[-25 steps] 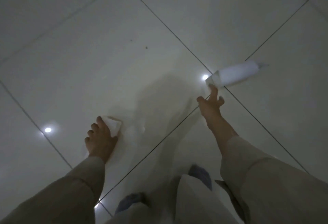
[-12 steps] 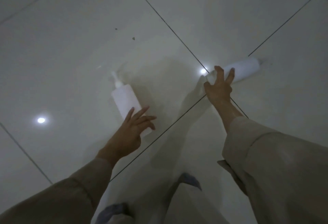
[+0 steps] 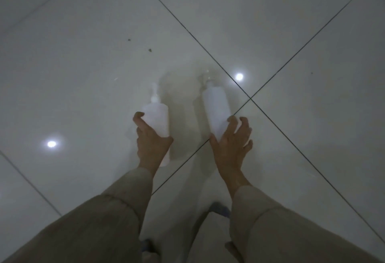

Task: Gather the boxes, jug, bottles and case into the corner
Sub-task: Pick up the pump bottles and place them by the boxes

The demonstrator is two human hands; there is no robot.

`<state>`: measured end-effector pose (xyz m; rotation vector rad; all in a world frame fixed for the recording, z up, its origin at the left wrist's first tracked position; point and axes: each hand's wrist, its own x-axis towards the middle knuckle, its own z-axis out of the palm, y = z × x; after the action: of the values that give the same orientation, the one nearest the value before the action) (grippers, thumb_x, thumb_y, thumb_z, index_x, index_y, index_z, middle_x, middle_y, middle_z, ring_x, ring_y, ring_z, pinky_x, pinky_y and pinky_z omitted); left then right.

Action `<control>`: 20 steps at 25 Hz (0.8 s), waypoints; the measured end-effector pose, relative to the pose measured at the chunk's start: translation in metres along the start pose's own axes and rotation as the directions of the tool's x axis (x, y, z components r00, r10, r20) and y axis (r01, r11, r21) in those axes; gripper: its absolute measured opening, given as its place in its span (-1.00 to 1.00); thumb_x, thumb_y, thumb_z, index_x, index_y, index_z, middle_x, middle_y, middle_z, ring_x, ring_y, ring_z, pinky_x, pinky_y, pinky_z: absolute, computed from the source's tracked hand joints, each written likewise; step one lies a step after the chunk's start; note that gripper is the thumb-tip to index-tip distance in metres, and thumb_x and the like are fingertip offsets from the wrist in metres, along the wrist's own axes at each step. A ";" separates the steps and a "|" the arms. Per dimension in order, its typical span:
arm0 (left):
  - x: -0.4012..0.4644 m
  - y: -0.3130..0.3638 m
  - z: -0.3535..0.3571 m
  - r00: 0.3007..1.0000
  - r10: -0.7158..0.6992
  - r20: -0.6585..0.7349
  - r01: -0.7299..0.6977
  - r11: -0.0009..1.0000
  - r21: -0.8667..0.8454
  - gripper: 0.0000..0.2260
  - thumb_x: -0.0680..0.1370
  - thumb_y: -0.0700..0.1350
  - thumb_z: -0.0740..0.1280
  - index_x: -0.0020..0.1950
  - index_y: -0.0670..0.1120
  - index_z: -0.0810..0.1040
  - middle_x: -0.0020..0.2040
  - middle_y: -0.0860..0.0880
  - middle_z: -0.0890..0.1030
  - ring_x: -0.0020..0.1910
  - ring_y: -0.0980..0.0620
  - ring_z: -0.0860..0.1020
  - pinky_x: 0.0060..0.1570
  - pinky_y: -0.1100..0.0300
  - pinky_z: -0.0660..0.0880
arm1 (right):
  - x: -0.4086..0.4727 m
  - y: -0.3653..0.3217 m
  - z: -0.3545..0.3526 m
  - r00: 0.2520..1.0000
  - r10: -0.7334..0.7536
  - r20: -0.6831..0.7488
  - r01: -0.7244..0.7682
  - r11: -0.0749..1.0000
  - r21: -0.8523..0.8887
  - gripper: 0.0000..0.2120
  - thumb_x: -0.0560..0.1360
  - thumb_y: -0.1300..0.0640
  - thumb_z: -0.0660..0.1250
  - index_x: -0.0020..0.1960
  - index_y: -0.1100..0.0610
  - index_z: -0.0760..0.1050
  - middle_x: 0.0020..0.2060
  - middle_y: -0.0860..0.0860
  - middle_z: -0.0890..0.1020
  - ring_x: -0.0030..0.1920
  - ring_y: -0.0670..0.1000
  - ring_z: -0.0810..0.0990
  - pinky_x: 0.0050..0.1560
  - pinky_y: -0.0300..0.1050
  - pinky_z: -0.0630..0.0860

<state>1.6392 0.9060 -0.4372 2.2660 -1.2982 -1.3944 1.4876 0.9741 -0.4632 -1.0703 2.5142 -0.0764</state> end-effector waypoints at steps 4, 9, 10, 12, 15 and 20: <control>-0.011 0.017 -0.013 0.998 -0.020 0.054 0.023 0.999 -0.049 -0.22 0.29 -0.31 0.44 0.37 -0.08 0.09 0.24 -0.22 0.42 0.18 -0.25 0.42 0.12 -0.08 0.41 | 0.022 -0.027 -0.026 0.943 0.153 0.297 -0.268 0.878 0.397 -0.27 0.38 0.09 0.41 0.41 0.14 0.08 0.25 0.16 0.38 0.21 0.23 0.43 0.14 0.07 0.42; -0.083 0.075 -0.059 0.996 0.079 0.051 -0.067 0.977 -0.203 -0.35 0.27 -0.29 0.45 0.28 -0.07 0.28 0.17 -0.07 0.43 0.13 -0.12 0.44 0.05 0.02 0.44 | -0.034 -0.054 -0.129 0.895 0.078 0.439 -0.413 0.516 0.750 -0.51 0.45 0.14 0.37 0.26 0.13 0.19 0.09 0.03 0.45 -0.03 -0.01 0.50 -0.08 -0.13 0.50; -0.103 0.093 -0.076 0.992 0.116 0.049 -0.101 0.967 -0.235 -0.36 0.27 -0.28 0.46 0.27 -0.06 0.29 0.13 -0.03 0.44 0.11 -0.11 0.45 0.05 0.01 0.46 | -0.051 -0.056 -0.160 0.896 0.059 0.440 -0.417 0.451 0.789 -0.55 0.46 0.16 0.35 0.23 0.10 0.19 0.02 -0.04 0.45 -0.10 -0.09 0.49 -0.16 -0.19 0.52; -0.145 0.131 -0.112 0.976 0.209 0.064 -0.184 0.942 -0.282 -0.39 0.27 -0.23 0.48 0.24 -0.01 0.30 0.03 0.08 0.45 0.03 -0.04 0.48 0.04 0.01 0.47 | -0.085 -0.059 -0.221 0.924 0.018 0.381 -0.358 0.388 0.849 -0.54 0.45 0.22 0.35 0.23 0.08 0.19 -0.03 -0.12 0.43 -0.11 -0.16 0.47 -0.34 -0.30 0.51; -0.222 0.197 -0.178 0.921 0.373 0.111 -0.312 0.878 -0.362 -0.40 0.21 -0.10 0.45 0.18 0.07 0.30 -0.02 0.23 0.44 -0.01 0.04 0.50 -0.04 0.04 0.50 | -0.141 -0.067 -0.327 0.965 0.013 0.263 -0.254 0.306 0.917 -0.44 0.34 0.24 0.42 0.21 0.04 0.19 0.03 -0.07 0.43 -0.04 -0.07 0.48 -0.33 -0.20 0.50; -0.369 0.284 -0.279 0.783 0.594 0.184 -0.472 0.761 -0.445 -0.37 0.25 -0.05 0.45 0.28 0.05 0.32 0.12 0.11 0.47 0.10 -0.04 0.51 -0.05 0.08 0.54 | -0.257 -0.071 -0.485 0.993 0.049 0.111 -0.119 0.224 0.967 -0.41 0.21 0.26 0.40 0.09 -0.12 0.23 0.11 0.00 0.45 0.06 0.03 0.49 -0.03 0.17 0.55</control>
<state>1.6294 0.9356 0.1045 1.2965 -1.4584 -1.6298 1.5088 1.0528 0.0839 -0.3162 1.7568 -1.3983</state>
